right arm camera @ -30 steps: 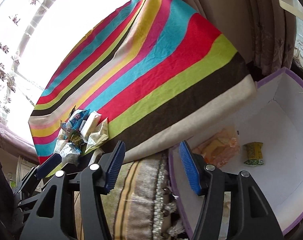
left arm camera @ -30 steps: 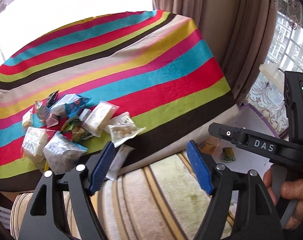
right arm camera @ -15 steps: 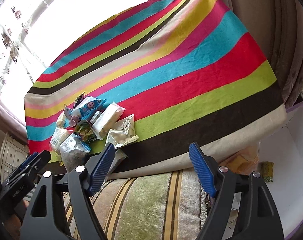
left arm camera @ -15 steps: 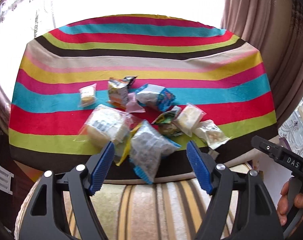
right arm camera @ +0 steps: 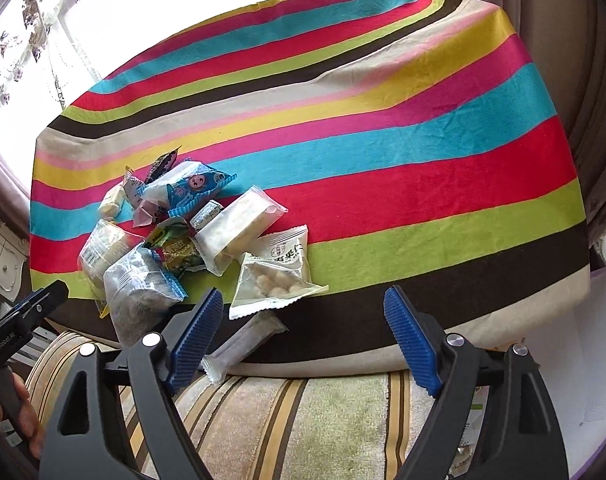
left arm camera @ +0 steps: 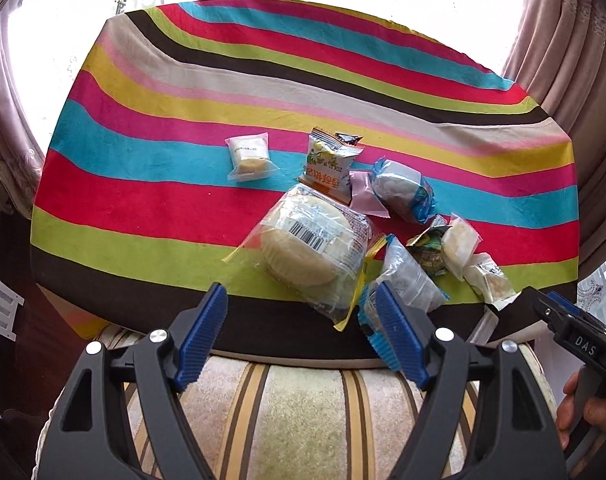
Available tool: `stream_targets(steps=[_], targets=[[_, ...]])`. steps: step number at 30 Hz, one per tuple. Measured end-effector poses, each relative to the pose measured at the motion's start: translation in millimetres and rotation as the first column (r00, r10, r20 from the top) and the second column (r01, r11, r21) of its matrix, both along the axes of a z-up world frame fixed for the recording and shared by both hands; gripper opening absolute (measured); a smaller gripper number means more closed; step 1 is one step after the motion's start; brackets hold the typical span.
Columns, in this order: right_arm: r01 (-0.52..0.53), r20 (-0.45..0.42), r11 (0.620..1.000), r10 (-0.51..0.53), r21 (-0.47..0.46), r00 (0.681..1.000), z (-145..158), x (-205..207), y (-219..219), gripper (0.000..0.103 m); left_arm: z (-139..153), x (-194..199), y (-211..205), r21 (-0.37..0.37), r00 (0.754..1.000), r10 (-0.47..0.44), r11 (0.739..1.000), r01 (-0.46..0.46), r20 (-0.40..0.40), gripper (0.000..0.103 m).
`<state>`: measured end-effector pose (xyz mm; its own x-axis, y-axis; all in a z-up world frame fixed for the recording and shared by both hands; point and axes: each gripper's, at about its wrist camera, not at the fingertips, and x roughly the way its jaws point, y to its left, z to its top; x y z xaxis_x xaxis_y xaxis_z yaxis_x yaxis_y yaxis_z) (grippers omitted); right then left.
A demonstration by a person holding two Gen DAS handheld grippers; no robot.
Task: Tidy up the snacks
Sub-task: 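Move both tools back over the snack pile, then grasp the round bun bag with the left gripper while the right grasps a white nut packet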
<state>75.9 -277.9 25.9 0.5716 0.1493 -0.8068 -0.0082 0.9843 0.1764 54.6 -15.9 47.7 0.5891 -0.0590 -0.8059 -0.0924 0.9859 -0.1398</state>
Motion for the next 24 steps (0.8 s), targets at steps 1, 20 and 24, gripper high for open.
stream_targets(steps=[1,20,24], targets=[[-0.004,-0.003,1.0,0.004,-0.005,1.0,-1,3,3,0.081,-2,2,2,-0.012,1.0,-0.001,1.0,0.001,-0.009,0.077],[-0.049,-0.053,0.994,0.044,-0.099,0.998,-22,34,27,0.081,-22,54,3,-0.003,0.99,-0.108,0.994,0.108,-0.088,0.093],[-0.052,-0.062,0.993,0.046,-0.103,0.997,-26,39,30,0.08,-26,65,-2,0.02,0.985,-0.144,0.989,0.146,-0.098,0.093]])
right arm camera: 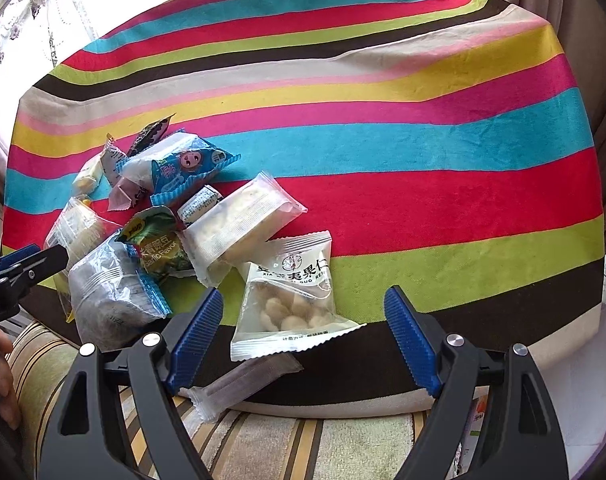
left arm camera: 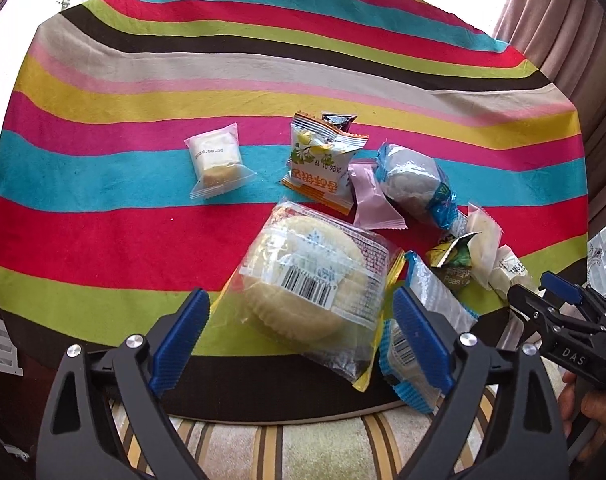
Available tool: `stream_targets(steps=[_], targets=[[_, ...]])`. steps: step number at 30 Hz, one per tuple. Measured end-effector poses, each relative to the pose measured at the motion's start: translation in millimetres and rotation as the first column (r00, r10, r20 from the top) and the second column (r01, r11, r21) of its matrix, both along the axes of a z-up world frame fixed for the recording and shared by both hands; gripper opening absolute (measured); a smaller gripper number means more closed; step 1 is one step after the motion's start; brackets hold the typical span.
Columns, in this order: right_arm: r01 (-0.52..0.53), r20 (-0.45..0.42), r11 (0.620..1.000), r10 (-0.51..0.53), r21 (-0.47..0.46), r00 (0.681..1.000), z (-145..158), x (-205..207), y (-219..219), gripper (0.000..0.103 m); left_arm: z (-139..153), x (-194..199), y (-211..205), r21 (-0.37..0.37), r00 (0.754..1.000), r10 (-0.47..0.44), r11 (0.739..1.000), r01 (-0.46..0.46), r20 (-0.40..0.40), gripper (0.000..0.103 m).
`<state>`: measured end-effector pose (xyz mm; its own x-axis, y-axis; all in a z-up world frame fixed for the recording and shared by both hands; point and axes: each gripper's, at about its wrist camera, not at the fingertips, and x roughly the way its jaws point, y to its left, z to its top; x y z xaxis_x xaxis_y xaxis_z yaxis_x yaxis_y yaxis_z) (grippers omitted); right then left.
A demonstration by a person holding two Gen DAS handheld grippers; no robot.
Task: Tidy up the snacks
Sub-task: 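Grasp the round bun bag with the left gripper while the right grasps a white nut packet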
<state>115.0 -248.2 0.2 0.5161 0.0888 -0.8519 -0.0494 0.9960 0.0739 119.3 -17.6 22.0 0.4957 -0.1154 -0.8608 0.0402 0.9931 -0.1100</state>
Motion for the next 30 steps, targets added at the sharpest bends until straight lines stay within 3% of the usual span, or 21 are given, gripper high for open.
stream_targets(steps=[19,24,30], targets=[[-0.013,-0.039,1.0,0.013,0.007,0.999,-13,15,5,0.067,-26,34,-6,0.02,0.993,-0.085,0.996,0.087,-0.078,0.093],[-0.006,-0.032,1.0,0.007,0.015,0.999,-11,12,2,0.059,-26,38,-7,0.027,0.995,-0.082,0.996,0.083,-0.064,0.074],[-0.007,-0.022,0.999,0.008,0.035,1.0,-7,7,-1,0.058,-23,33,-6,0.032,0.997,-0.056,0.998,0.058,-0.049,0.068]])
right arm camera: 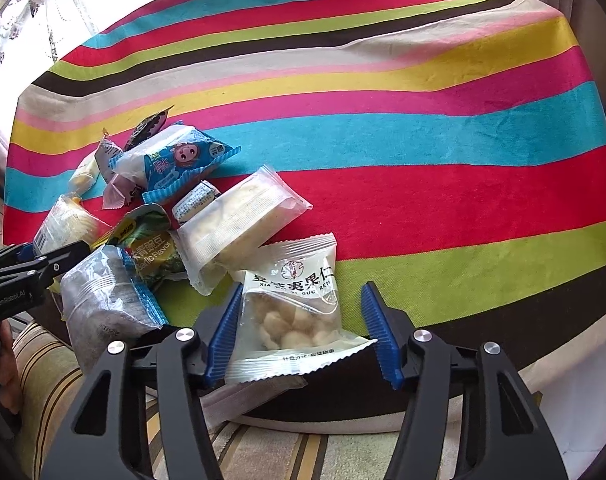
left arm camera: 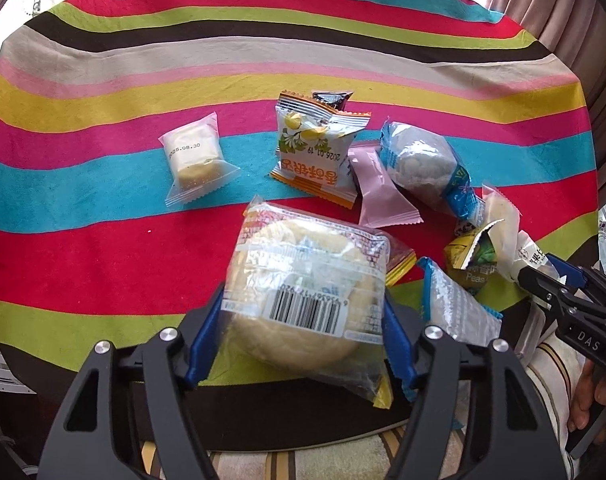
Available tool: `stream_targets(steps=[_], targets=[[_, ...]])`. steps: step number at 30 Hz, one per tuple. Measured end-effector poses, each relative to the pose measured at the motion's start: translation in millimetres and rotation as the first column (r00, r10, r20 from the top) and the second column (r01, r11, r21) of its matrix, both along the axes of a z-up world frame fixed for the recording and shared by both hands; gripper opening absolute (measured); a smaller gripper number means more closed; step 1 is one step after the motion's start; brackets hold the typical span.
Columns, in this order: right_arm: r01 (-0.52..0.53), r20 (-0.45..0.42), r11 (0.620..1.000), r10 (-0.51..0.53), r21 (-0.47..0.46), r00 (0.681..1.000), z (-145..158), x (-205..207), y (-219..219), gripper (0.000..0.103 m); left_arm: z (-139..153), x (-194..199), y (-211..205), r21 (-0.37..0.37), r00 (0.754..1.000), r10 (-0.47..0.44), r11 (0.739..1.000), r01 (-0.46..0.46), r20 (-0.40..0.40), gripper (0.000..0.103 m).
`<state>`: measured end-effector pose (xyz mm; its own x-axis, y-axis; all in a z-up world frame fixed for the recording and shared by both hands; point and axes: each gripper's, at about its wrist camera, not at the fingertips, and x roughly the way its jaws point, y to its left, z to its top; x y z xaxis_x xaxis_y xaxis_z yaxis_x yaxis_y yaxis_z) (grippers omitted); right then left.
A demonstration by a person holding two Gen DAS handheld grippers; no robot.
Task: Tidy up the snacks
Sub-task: 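Grasp the round bun bag with the left gripper while the right grasps a white nut packet, then carry the bun bag and nut packet over the white box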
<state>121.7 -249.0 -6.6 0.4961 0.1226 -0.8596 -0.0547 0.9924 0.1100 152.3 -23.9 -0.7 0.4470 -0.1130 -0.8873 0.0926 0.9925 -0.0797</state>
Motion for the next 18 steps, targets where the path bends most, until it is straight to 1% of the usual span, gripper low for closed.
stream_targets(steps=[7,18], targets=[[0.011,0.031,1.0,-0.012,0.023,0.999,9,-7,-6,0.058,6,-8,9,-0.006,0.998,0.053,0.999,-0.053,0.024,0.066],[0.026,0.063,0.996,-0.031,0.086,0.998,24,-24,-22,0.057,23,-28,17,0.023,0.991,0.112,0.993,-0.114,0.072,0.065]])
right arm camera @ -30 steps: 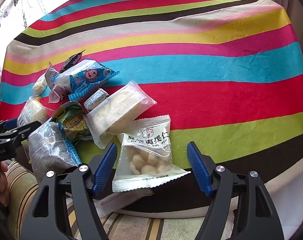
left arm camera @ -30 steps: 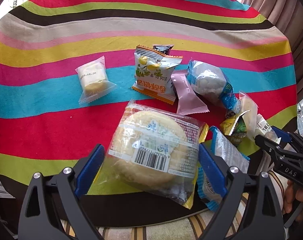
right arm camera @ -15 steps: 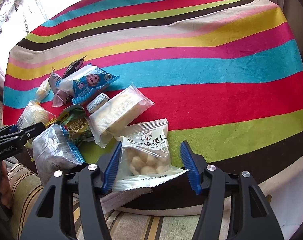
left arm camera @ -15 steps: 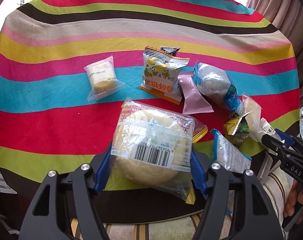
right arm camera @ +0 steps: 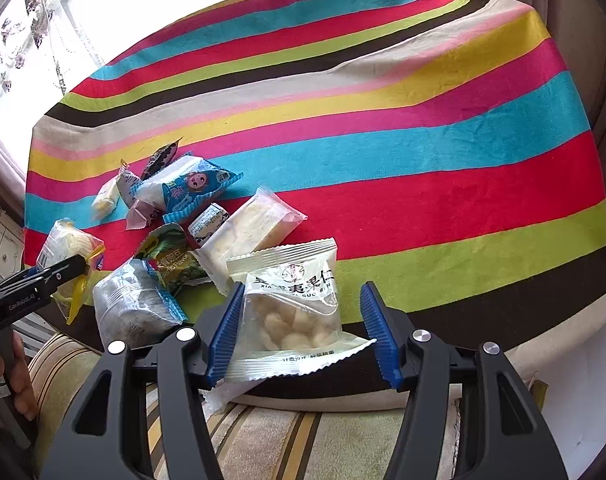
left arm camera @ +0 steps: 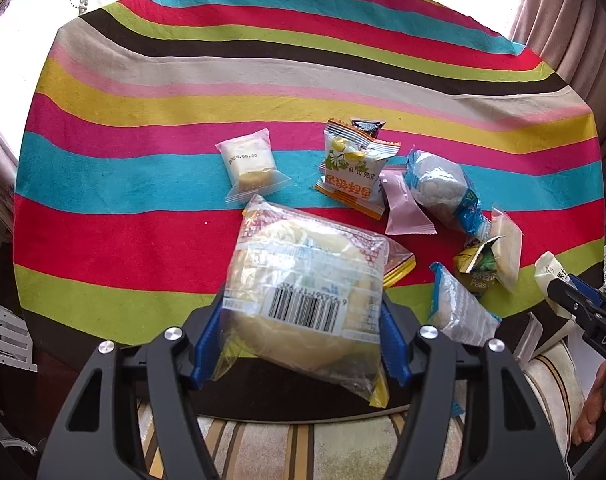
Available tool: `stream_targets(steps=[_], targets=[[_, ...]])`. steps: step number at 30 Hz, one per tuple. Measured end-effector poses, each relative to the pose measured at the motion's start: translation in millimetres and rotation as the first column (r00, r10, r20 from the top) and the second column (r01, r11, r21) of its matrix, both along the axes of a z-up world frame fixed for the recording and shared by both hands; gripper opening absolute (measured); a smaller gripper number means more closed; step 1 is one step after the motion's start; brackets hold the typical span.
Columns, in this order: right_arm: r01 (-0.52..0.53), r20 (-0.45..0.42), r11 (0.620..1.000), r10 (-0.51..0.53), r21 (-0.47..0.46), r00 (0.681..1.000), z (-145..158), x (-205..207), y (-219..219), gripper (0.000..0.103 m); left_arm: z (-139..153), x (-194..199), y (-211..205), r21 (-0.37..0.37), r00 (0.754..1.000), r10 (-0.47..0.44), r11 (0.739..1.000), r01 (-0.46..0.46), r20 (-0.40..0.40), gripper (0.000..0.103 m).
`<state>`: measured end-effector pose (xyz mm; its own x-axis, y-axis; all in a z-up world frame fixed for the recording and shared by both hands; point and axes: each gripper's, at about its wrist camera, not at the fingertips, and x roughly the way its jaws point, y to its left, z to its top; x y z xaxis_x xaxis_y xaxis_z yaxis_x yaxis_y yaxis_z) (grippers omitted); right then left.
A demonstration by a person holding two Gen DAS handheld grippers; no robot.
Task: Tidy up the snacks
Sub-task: 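Carry the bun bag and nut packet over the white box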
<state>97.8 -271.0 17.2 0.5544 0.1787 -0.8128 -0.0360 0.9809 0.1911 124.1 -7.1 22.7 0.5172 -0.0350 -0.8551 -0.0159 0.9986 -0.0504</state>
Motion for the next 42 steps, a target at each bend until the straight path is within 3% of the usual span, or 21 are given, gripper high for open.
stream_targets(steps=[12,18,23,32,42], targets=[[0.042,0.025,0.995,-0.045,0.086,0.999,14,-29,-33,0.057,31,-22,-30,0.008,0.997,-0.052,0.999,0.052,0.057,0.065],[0.103,0.029,0.986,-0.107,0.13,0.994,17,-47,-68,0.057,36,-25,-78,0.035,0.986,-0.153,0.988,0.151,0.062,0.065],[0.177,0.022,0.973,-0.182,0.148,0.983,13,-65,-110,0.057,38,-31,-131,0.071,0.961,-0.268,0.962,0.263,0.065,0.065],[0.344,-0.019,0.921,-0.347,0.184,0.938,-8,-110,-196,0.057,39,-52,-234,0.125,0.875,-0.48,0.874,0.47,0.061,0.065],[0.48,-0.034,0.853,-0.484,0.207,0.875,-26,-150,-261,0.057,14,-86,-338,0.155,0.732,-0.681,0.721,0.675,-0.022,0.065]])
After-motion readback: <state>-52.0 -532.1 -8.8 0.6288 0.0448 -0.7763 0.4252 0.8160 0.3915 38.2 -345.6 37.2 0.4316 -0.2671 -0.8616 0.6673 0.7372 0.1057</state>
